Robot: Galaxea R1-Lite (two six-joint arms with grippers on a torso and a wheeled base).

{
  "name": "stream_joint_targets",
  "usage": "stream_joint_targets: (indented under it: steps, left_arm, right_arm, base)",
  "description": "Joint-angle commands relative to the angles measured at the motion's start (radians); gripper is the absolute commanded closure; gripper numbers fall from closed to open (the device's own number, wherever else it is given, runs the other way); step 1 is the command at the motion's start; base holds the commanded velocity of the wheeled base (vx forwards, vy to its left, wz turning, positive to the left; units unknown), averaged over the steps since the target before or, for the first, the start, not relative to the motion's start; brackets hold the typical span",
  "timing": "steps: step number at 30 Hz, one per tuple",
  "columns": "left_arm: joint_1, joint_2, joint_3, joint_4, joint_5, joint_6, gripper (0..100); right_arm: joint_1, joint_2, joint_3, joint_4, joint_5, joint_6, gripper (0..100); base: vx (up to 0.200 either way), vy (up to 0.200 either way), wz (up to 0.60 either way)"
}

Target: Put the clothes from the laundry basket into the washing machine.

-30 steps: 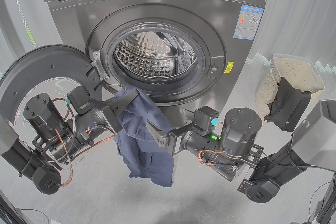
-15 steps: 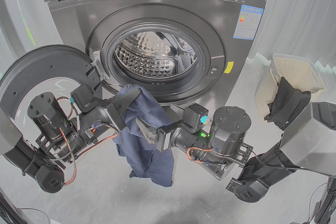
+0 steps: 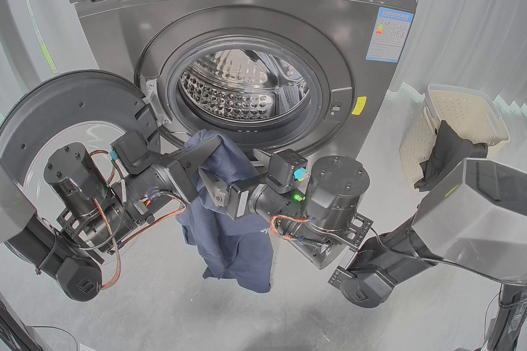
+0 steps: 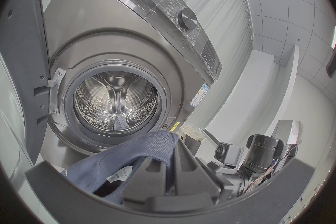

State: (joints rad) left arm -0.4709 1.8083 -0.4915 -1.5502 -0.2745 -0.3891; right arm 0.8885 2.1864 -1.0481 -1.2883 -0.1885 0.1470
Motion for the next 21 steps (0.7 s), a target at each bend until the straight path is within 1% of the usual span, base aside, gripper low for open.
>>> stream_joint_targets:
  steps: [1,7,8,16,21]
  left_arm:
    - [0.000,0.003,0.001,-0.001,0.000,0.000,100]
    - [0.001,0.002,-0.001,-0.001,0.000,0.003,100]
    - [0.001,0.002,-0.001,-0.001,0.000,0.003,100]
    - [0.003,0.003,-0.001,-0.001,0.000,0.003,100]
    - [0.006,0.005,0.001,0.002,0.000,0.003,100]
  right_arm:
    - [-0.013,0.038,-0.044,0.001,-0.002,0.003,0]
    - [-0.028,0.056,-0.052,-0.005,-0.006,0.008,0]
    - [-0.028,0.056,-0.052,-0.009,-0.006,0.008,100]
    - [-0.039,0.041,-0.029,-0.020,-0.003,0.005,100]
    - [-0.057,-0.013,0.025,-0.011,0.000,-0.003,100]
  base:
    - [0.000,0.000,0.00]
    - [0.000,0.000,0.00]
    - [0.000,0.000,0.00]
    - [0.000,0.000,0.00]
    - [0.000,0.000,0.00]
